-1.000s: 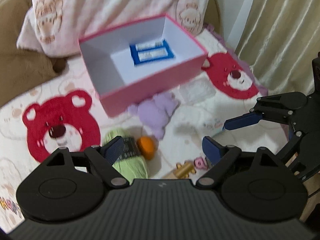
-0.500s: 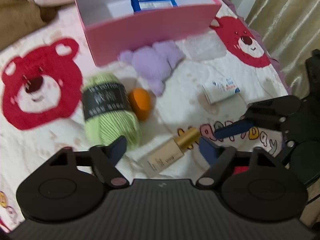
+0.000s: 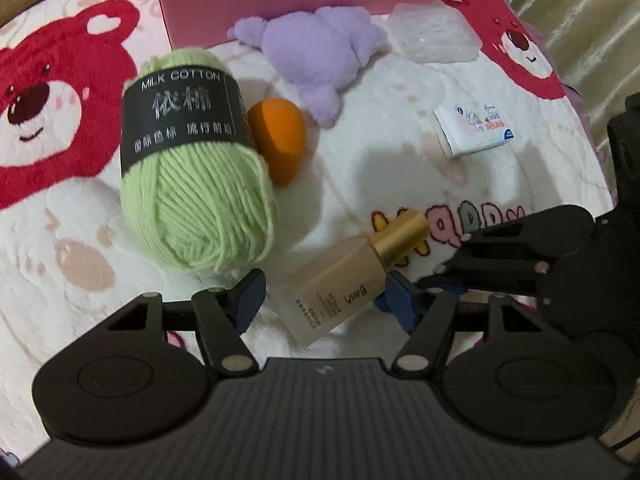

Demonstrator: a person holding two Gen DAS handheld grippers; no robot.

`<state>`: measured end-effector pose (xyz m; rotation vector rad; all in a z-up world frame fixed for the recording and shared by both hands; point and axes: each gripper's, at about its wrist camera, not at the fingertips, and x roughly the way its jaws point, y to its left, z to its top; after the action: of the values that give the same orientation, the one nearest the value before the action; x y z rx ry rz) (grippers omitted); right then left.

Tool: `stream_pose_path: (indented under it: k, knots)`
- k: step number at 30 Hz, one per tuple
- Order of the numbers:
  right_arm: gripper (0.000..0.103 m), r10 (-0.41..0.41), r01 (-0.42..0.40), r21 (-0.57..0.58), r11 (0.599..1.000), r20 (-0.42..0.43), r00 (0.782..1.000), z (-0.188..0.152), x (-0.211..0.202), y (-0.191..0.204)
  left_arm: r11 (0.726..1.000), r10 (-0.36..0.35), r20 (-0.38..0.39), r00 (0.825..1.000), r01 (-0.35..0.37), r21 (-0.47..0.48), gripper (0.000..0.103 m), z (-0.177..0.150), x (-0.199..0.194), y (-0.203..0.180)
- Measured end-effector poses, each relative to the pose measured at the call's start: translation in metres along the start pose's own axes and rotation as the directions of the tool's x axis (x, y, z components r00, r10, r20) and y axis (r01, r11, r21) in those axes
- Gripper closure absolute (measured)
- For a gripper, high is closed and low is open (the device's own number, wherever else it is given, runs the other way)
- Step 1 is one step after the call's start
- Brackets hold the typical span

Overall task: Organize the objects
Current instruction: 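Withdraw the left gripper and move it to the gold-capped foundation bottle, then close the left gripper around the foundation bottle and lift it upright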

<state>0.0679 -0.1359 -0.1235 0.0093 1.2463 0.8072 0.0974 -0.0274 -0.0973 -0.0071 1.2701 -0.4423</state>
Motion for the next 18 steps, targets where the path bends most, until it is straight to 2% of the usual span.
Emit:
stream_pose_path:
  k: [3, 6, 8, 13, 15, 18]
  knots:
    - [0.049, -0.017, 0.017, -0.004, 1.000, 0.028, 0.999, -0.001, 0.001, 0.001, 0.998, -0.027, -0.013, 1.000, 0.026, -0.058, 0.035, -0.002, 0.004, 0.005]
    - [0.049, -0.041, 0.041, -0.002, 0.999, 0.079, 0.996, -0.002, -0.007, 0.000, 0.975, -0.123, -0.048, 0.991, 0.112, -0.192, 0.038, -0.005, 0.013, 0.019]
    - [0.049, -0.053, 0.055, -0.014, 0.998, 0.102, 0.993, -0.002, -0.012, 0.000, 0.953, -0.183, -0.057, 0.982, 0.162, -0.257, 0.049, -0.007, 0.019, 0.022]
    - [0.048, -0.103, 0.104, -0.002, 0.995, 0.103, 0.989, -0.002, -0.017, -0.005, 0.950, -0.190, -0.055, 0.980, 0.170, -0.263, 0.058, -0.002, 0.023, 0.005]
    - [0.047, -0.143, 0.144, -0.008, 0.989, 0.114, 0.983, -0.002, -0.023, -0.005, 0.949, -0.200, -0.036, 0.979, 0.184, -0.257, 0.058, 0.000, 0.022, -0.003]
    - [0.046, -0.159, 0.158, 0.025, 0.987, 0.128, 0.979, -0.006, -0.029, -0.013, 0.949, -0.202, -0.009, 0.979, 0.194, -0.248, 0.058, 0.003, 0.020, -0.012]
